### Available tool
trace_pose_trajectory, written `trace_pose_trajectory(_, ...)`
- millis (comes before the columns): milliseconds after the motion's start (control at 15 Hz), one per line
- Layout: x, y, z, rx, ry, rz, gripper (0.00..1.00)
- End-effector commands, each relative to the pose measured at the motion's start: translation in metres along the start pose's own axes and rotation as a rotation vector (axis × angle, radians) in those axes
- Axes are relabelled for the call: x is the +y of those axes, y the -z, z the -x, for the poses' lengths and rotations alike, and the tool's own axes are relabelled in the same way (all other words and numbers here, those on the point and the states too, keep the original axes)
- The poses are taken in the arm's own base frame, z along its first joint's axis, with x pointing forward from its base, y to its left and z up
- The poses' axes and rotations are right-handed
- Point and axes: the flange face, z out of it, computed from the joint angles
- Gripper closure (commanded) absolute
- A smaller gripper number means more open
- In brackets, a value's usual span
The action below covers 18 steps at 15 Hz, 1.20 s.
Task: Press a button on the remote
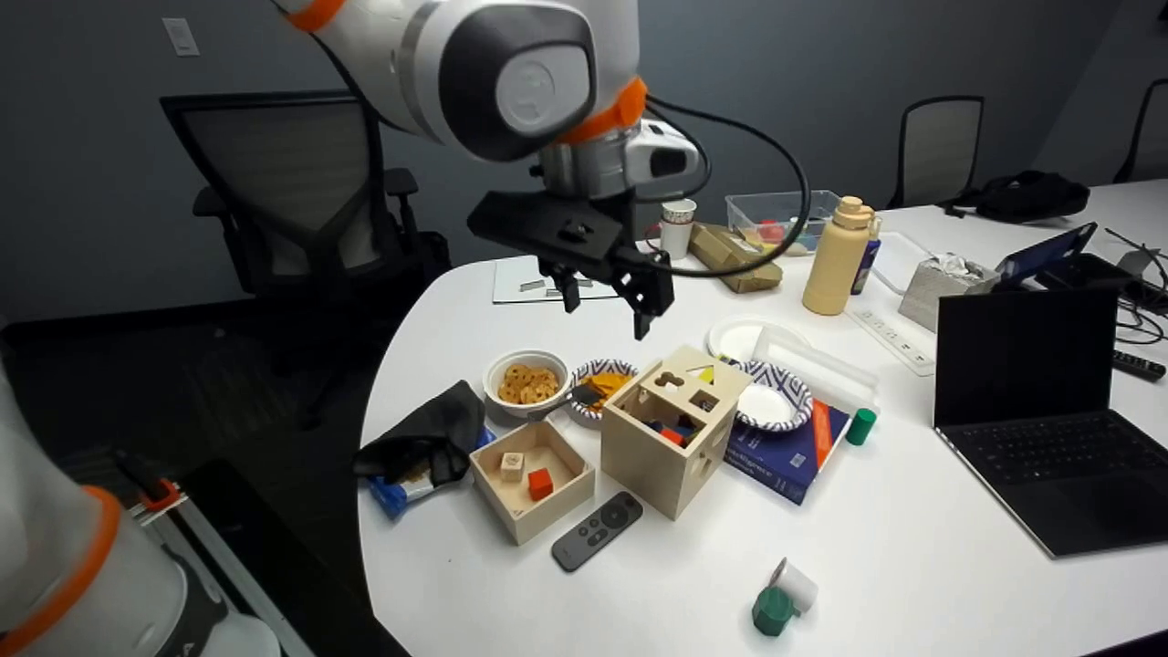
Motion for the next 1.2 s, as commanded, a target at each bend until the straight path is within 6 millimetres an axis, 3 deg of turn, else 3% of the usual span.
trace_pose_trajectory(0,0.028,-0.056,0.008,0.003,-0.09,-0.024,0.0)
trace_pose_trajectory(200,0.037,-0.097,0.028,-0.043,-0.169,-0.055,0.0)
trace_pose_trajectory(533,0.035,-0.14,0.062,-0.06,-0.262,-0.088,0.0)
trace_pose_trajectory(600,0.037,-0.146,0.068,-0.053,-0.279,-0.087,0.25)
trace_pose_trajectory(667,0.038,-0.151,0.072,-0.05,-0.295,-0.091,0.26)
trace_pose_trajectory(1133,0.051,-0.183,0.081,0.001,-0.349,-0.157,0.81)
